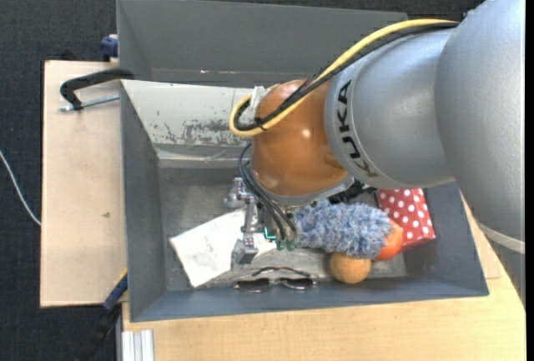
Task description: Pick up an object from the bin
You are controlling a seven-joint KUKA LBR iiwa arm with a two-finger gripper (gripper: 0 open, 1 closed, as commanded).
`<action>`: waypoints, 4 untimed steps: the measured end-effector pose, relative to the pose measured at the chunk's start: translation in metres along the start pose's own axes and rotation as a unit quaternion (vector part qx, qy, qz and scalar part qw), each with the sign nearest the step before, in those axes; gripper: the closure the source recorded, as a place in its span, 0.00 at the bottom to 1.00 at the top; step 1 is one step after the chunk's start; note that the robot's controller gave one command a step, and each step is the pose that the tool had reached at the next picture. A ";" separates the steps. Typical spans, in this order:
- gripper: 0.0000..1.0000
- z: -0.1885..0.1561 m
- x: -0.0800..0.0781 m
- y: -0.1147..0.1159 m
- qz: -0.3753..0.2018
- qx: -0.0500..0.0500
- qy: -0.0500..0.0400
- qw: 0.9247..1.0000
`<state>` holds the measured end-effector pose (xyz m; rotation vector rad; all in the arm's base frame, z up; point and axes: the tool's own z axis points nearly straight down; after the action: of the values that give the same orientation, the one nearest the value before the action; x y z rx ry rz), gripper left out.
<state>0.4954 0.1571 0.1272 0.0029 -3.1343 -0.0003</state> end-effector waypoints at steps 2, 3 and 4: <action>1.00 0.048 -0.022 0.049 -0.086 -0.003 -0.017 0.996; 1.00 0.048 -0.022 0.049 -0.086 -0.004 -0.017 0.996; 1.00 0.049 -0.027 0.029 -0.147 -0.007 -0.016 0.989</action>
Offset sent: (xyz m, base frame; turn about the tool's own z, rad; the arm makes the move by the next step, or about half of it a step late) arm 0.0126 0.0473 -0.0572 -0.1750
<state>0.5218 0.1865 0.0783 0.4695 -3.1309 -0.0257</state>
